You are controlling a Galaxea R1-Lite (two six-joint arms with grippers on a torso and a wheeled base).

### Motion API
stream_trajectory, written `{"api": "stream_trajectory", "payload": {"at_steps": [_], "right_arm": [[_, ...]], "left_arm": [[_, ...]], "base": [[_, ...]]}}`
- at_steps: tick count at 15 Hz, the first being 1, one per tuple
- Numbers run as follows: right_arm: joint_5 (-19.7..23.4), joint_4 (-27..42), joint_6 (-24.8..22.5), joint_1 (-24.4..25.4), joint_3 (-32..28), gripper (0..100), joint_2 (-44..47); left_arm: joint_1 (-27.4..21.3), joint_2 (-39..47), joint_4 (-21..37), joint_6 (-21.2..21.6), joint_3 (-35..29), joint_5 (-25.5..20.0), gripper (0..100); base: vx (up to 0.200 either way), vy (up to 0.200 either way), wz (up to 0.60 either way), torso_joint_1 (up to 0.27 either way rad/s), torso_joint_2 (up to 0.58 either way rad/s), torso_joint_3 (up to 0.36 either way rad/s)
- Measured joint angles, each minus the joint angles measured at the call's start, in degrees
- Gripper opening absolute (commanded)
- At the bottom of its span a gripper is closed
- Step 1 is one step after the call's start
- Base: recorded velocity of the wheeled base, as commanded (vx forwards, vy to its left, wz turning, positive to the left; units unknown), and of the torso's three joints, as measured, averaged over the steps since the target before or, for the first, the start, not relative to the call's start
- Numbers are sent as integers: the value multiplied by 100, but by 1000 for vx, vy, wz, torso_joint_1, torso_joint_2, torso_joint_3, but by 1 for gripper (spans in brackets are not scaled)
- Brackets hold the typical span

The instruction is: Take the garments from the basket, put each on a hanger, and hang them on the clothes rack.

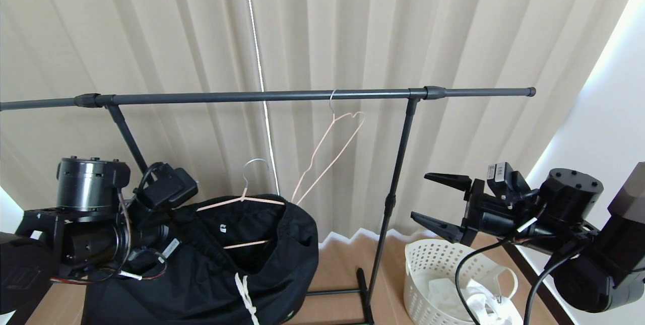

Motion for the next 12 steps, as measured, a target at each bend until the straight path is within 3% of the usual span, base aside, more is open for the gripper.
{"api": "stream_trajectory", "payload": {"at_steps": [3, 9, 12], "right_arm": [[0, 0, -5, 5, -2, 100, -2], [0, 0, -7, 0, 5, 100, -2], [0, 0, -7, 0, 5, 100, 18]], "left_arm": [[-74, 457, -479, -13, 17, 418, 0], [-57, 931, -708, -63, 28, 680, 0], [-49, 1115, -980, -339, -123, 772, 0]], "base": [[0, 0, 0, 0, 0, 0], [0, 0, 0, 0, 0, 0], [0, 0, 0, 0, 0, 0]]}}
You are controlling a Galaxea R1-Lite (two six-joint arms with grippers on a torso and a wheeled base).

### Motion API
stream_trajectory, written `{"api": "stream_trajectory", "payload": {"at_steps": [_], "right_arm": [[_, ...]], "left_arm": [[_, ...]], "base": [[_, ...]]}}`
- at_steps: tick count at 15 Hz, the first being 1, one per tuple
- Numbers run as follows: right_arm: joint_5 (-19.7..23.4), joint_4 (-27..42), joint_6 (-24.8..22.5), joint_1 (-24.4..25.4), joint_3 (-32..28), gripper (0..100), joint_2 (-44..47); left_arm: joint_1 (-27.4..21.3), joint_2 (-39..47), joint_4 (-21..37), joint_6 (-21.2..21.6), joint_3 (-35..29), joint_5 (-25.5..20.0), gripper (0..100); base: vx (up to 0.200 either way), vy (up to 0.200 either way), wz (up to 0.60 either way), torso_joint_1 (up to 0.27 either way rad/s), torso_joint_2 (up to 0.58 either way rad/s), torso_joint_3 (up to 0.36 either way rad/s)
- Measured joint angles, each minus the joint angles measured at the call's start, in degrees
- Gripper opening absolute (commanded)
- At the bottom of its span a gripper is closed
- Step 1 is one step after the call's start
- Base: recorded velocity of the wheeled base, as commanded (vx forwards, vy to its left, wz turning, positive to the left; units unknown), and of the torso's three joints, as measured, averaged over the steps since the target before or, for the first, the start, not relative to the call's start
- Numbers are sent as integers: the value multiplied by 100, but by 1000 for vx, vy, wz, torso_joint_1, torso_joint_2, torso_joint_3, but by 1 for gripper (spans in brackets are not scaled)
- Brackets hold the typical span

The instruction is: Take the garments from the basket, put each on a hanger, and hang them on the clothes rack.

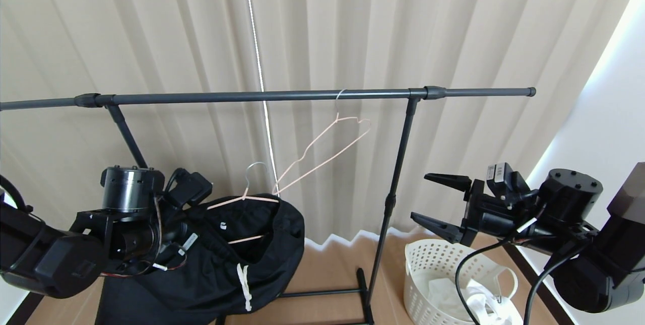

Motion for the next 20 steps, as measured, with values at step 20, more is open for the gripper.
{"api": "stream_trajectory", "payload": {"at_steps": [20], "right_arm": [[0, 0, 0, 5, -40, 100, 43]], "left_arm": [[-692, 544, -43, -2292, -1412, 519, 0]], "base": [[0, 0, 0, 0, 0, 0]]}}
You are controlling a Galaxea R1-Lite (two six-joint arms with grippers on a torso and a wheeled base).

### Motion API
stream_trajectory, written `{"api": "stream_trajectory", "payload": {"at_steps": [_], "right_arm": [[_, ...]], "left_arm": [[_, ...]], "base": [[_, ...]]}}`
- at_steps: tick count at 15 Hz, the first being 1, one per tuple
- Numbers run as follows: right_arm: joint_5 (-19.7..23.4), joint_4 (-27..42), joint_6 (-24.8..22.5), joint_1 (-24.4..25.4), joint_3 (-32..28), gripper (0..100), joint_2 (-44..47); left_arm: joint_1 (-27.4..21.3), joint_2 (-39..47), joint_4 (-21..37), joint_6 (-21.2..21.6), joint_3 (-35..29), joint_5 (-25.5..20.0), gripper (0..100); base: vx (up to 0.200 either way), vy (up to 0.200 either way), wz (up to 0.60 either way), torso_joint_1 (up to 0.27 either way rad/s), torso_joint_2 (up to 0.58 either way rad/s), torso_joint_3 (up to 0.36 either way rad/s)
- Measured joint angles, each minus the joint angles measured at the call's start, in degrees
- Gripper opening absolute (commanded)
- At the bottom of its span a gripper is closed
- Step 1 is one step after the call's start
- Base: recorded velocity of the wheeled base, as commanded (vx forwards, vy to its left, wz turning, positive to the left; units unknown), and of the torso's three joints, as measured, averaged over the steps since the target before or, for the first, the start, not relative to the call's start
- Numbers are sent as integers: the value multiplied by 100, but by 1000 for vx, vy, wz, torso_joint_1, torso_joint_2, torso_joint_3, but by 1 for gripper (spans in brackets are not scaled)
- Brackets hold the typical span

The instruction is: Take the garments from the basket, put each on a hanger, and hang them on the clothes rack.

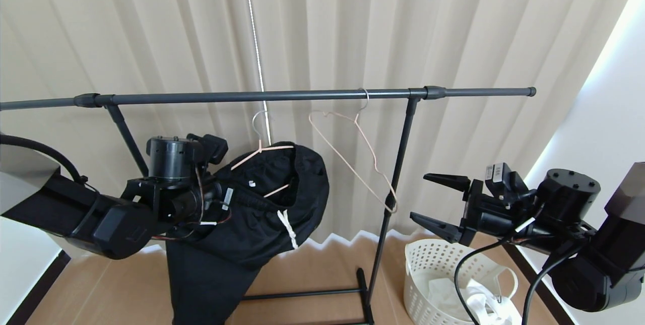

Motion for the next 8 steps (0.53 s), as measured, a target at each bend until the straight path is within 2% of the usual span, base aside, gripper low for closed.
{"api": "stream_trajectory", "payload": {"at_steps": [2, 8], "right_arm": [[0, 0, -2, 0, -4, 100, -9], [0, 0, 0, -5, -4, 100, -37]], "left_arm": [[-167, 9, 7, -262, -301, 2, 0], [-267, 262, 82, -399, -1241, 28, 0]], "base": [[0, 0, 0, 0, 0, 0], [0, 0, 0, 0, 0, 0]]}}
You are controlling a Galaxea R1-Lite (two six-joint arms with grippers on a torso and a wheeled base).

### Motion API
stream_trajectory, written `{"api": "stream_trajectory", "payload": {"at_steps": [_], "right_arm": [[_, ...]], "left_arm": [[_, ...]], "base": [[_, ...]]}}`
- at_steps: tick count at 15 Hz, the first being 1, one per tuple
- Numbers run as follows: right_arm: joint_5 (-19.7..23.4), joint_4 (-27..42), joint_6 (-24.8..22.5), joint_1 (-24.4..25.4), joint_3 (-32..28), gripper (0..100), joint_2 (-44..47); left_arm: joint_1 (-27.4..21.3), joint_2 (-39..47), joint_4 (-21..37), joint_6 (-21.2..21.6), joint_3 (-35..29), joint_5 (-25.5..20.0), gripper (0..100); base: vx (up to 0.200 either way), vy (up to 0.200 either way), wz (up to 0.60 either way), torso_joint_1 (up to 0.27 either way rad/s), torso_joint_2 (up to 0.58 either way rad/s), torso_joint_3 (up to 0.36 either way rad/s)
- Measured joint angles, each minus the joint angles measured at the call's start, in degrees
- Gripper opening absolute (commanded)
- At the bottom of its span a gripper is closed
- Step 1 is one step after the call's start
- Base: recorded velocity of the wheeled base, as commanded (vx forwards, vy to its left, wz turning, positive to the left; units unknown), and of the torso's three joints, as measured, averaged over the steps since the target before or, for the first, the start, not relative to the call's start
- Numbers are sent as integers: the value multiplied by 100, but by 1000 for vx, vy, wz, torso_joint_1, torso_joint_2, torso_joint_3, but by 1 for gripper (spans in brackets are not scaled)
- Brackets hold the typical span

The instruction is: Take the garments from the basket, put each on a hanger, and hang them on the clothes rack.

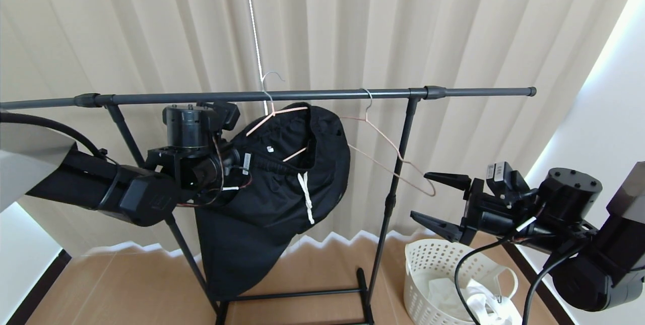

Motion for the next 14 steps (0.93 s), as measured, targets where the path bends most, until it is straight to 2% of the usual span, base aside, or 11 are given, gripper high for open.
{"api": "stream_trajectory", "payload": {"at_steps": [5, 13, 14], "right_arm": [[0, 2, 0, 0, 9, 100, -6], [0, 2, -11, 21, 45, 100, -6], [0, 0, -9, 22, 45, 100, -6]], "left_arm": [[74, 433, 77, -30, -595, 207, 0], [132, 1030, 79, -269, -827, 229, 0], [132, 1052, 77, -285, -827, 229, 100]], "base": [[0, 0, 0, 0, 0, 0], [0, 0, 0, 0, 0, 0], [0, 0, 0, 0, 0, 0]]}}
